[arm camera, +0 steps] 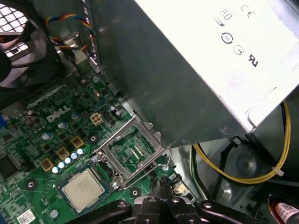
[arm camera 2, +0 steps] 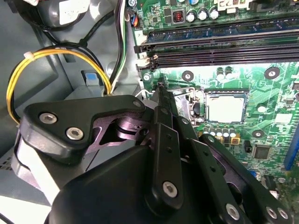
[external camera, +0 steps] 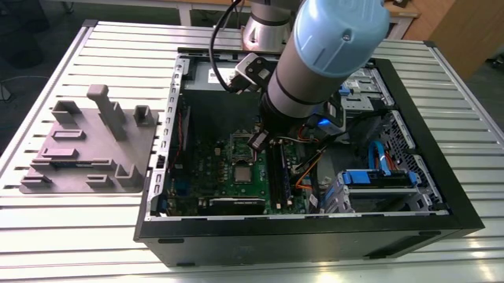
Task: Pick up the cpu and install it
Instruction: 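Close the cpu cover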
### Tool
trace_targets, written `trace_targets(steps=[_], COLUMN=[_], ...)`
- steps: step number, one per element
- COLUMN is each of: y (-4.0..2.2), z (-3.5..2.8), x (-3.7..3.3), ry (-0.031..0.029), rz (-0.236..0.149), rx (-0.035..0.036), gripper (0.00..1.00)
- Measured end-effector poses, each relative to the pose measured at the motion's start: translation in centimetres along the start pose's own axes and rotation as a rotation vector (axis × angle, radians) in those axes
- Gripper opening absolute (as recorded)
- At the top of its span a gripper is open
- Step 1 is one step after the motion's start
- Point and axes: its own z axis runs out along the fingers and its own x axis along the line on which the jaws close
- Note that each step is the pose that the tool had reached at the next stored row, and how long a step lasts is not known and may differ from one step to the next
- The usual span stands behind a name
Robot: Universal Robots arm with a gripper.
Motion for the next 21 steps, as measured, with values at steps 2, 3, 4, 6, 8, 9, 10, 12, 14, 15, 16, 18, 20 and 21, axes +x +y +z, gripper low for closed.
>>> trace_targets(steps=[2,3,4,6,8,9,10,12,14,15,16,18,20,21], y=[-0.03,-0.05,-0.06,-0.11,-0.12,-0.10,-0.09,-0.06,0.03,0.09,0.17,0.31,0.37,0.39], z=[0.18,0.28,0.38,0.58,0.77,0.83,0.89,1.03,1.14,1.20,1.26,1.38,1.50,1.57], x=[0.00,0.02,0.04,0.06,0.05,0.01,-0.02,-0.07,-0.18,-0.26,-0.36,-0.55,-0.67,-0.73], ry=[-0.0031,-0.0047,-0.0064,-0.0113,-0.0191,-0.0226,-0.0265,-0.0319,-0.0321,-0.0323,-0.0324,-0.0327,-0.0330,-0.0332], rz=[0.000,0.001,0.001,0.002,0.002,0.002,0.001,0.001,0.003,0.003,0.004,0.005,0.006,0.006], rx=[-0.0023,-0.0033,-0.0046,-0.0083,-0.0146,-0.0176,-0.0208,-0.0249,-0.0248,-0.0247,-0.0246,-0.0244,-0.0242,-0.0241], gripper=[0.10,0.10,0.10,0.10,0.10,0.10,0.10,0.10,0.10,0.10,0.10,0.10,0.10,0.10])
